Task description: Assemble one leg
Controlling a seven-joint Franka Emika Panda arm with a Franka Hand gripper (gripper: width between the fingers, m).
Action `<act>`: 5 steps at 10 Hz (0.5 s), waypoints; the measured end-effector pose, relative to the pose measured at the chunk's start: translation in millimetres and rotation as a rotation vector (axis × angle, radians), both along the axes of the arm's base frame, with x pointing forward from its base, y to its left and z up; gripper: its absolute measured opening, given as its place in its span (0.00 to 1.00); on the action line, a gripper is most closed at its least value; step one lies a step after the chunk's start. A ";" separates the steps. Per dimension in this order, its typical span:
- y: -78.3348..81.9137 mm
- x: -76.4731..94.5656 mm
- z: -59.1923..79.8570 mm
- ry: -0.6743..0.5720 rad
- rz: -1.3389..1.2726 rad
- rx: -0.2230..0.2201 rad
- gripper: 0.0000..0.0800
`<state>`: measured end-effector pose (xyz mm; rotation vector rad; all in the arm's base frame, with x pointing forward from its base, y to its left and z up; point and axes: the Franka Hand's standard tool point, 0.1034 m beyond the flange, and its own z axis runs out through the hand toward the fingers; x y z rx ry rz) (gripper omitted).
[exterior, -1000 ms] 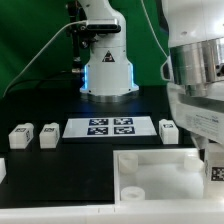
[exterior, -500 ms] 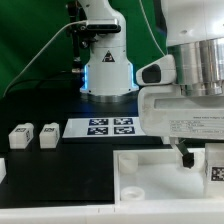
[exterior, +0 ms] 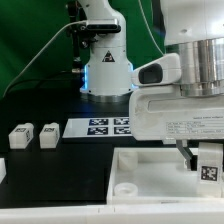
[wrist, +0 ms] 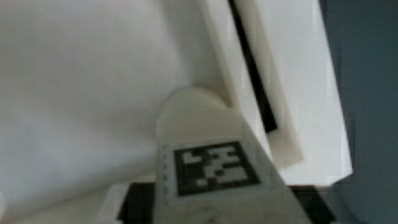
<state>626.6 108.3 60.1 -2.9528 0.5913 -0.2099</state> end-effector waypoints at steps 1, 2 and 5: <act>0.2 -0.1 0.0 0.003 -0.036 0.007 0.37; -2.5 -0.4 -0.2 0.013 -0.134 0.015 0.37; -10.3 -1.5 -0.5 0.017 -0.195 -0.004 0.37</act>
Offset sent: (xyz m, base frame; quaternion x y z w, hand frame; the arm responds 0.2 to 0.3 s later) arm 0.0020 0.0079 -0.0070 -0.0011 0.0032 0.1825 0.9832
